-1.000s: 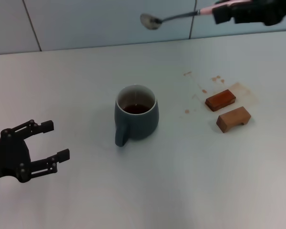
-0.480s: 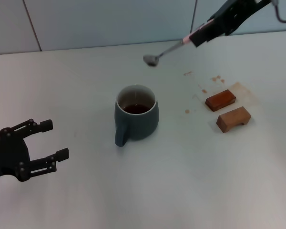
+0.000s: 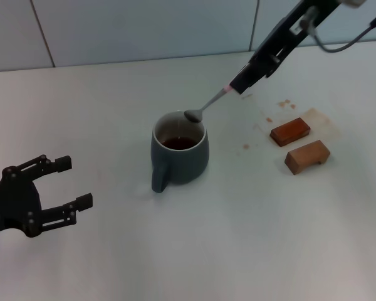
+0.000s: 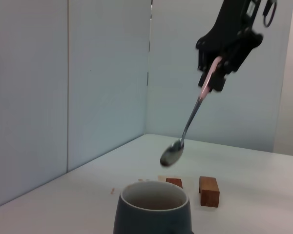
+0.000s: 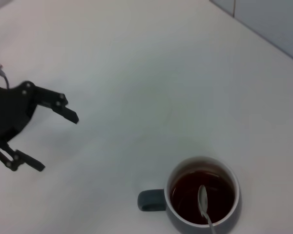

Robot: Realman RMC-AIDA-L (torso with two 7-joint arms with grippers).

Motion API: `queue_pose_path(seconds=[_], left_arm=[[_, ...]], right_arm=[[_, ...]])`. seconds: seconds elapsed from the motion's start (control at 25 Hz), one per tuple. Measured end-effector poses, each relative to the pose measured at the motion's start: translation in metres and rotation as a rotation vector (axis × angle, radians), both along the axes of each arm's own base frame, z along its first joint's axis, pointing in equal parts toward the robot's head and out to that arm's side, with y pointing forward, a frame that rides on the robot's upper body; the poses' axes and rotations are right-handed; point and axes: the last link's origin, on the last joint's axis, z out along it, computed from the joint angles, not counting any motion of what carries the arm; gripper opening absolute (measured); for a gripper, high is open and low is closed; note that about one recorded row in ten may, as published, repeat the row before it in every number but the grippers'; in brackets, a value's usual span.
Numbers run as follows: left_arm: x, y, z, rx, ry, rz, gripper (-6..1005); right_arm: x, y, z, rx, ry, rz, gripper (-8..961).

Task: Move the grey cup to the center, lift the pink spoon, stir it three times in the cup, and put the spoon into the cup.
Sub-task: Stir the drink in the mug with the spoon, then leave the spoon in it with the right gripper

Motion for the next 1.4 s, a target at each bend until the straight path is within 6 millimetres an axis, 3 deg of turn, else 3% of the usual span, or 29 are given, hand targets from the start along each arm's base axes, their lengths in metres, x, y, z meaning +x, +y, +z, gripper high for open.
queue_pose_path(seconds=[0.4,0.72,1.16,1.4], left_arm=[[0.0,0.0,-0.001,-0.001,-0.001,0.0,841],[0.002,0.0,-0.004,-0.003,-0.007,-0.002,841],[0.003,-0.001,-0.007,-0.001,-0.009,-0.009,841],[0.005,-0.001,-0.009,-0.004,-0.013,-0.012,841]], right_arm=[[0.006,0.019,-0.055,-0.021,-0.061,-0.013,115],[0.0,0.021,-0.087,-0.055,-0.125,0.04,115],[-0.008,0.018,-0.096,-0.075,-0.173,0.073,131],[-0.007,0.026,-0.092,-0.03,-0.23,0.08,142]])
